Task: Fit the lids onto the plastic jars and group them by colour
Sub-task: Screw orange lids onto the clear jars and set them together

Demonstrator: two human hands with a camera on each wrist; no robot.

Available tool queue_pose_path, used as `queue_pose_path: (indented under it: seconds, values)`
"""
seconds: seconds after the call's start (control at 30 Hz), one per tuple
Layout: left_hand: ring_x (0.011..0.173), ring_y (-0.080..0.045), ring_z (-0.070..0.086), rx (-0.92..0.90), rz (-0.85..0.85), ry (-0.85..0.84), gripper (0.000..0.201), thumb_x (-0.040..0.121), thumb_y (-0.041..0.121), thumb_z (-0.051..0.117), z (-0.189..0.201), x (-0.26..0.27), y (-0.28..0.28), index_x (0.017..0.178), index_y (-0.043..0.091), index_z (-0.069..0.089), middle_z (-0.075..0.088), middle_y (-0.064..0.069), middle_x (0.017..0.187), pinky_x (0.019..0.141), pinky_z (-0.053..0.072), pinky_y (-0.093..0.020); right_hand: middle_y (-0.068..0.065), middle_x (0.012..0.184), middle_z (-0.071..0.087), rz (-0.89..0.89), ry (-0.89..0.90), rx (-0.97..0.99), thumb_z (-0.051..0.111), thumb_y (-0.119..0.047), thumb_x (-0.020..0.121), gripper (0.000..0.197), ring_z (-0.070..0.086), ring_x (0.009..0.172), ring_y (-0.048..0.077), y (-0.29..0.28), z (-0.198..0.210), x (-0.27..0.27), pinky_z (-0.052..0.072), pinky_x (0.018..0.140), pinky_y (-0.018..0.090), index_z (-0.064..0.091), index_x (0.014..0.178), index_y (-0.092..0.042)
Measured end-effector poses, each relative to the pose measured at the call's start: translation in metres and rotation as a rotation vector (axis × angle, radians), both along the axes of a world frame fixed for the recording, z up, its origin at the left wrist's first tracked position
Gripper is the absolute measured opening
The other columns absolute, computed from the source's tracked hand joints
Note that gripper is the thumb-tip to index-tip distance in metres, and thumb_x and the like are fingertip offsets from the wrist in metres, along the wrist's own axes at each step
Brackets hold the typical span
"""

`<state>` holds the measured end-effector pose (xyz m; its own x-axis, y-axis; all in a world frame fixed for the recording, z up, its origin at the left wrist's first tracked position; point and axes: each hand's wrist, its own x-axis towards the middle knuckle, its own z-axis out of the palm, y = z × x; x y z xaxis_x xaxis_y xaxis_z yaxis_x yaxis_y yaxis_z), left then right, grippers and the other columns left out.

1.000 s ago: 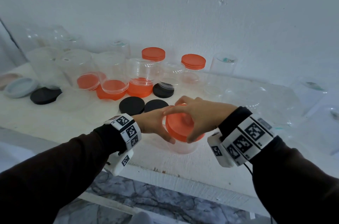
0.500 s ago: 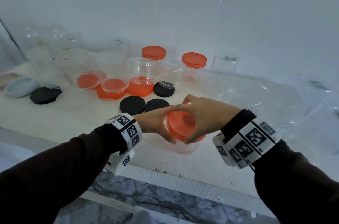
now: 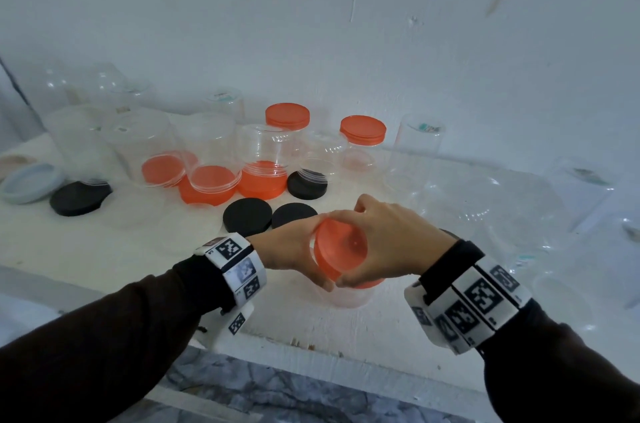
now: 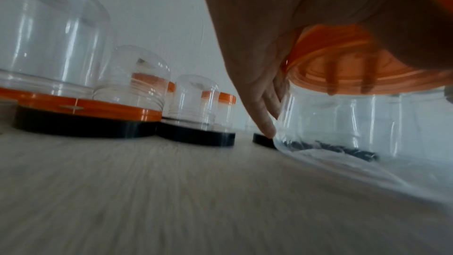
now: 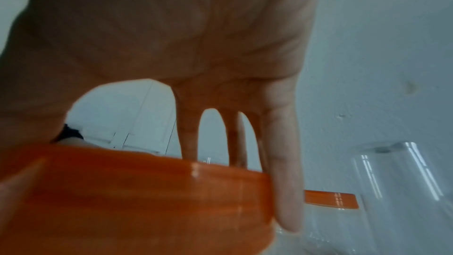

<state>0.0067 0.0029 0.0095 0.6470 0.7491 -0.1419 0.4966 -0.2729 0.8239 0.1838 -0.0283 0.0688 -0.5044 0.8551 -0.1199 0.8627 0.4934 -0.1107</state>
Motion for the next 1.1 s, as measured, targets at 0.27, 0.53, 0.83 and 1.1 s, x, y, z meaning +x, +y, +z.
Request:
queue_pose_path:
  seconds: [0.27,0.53,0.83,1.1]
  values:
    - [0.121,0.006,0.044,0.28,0.182,-0.212,0.092,0.063,0.045,0.077,0.049,-0.046,0.037,0.139,0.029,0.028,0.046,0.021,0.132,0.099,0.038,-0.018,-0.003,0.128,0.031,-0.083,0.266,0.115,0.074,-0.061,0.058,0.1,0.047,0.106,0.019,0.036,0.049,0.001,0.045,0.087,0.033,0.019,0.14,-0.044]
    - [0.118,-0.014,0.046,0.905,0.525,0.001,0.037,0.088,0.023,0.06,0.076,-0.127,0.111,0.122,0.011,0.054,0.056,-0.003,0.122,0.1,0.034,-0.027,0.004,0.135,0.022,-0.291,0.553,0.317,0.083,-0.043,0.057,0.106,0.042,0.12,0.031,0.122,0.057,-0.013,0.041,0.095,0.04,0.022,0.143,-0.032]
    - [0.139,-0.023,0.023,0.87,0.449,0.429,0.089,0.075,0.071,0.031,0.058,-0.165,0.168,0.139,0.01,0.036,0.03,-0.004,0.149,0.111,0.022,-0.052,0.011,0.141,0.019,-0.45,0.632,0.264,0.083,-0.036,0.064,0.103,0.039,0.125,0.036,0.222,0.048,-0.04,0.038,0.099,0.044,0.02,0.145,-0.023]
    - [0.137,-0.013,0.022,0.721,0.408,0.332,0.092,0.068,0.074,0.023,0.045,-0.165,0.173,0.136,0.014,0.042,0.032,0.002,0.148,0.111,0.017,-0.03,0.013,0.141,0.018,-0.514,0.506,0.219,0.082,-0.034,0.065,0.103,0.034,0.125,0.04,0.267,0.035,-0.051,0.038,0.099,0.049,0.019,0.145,-0.023]
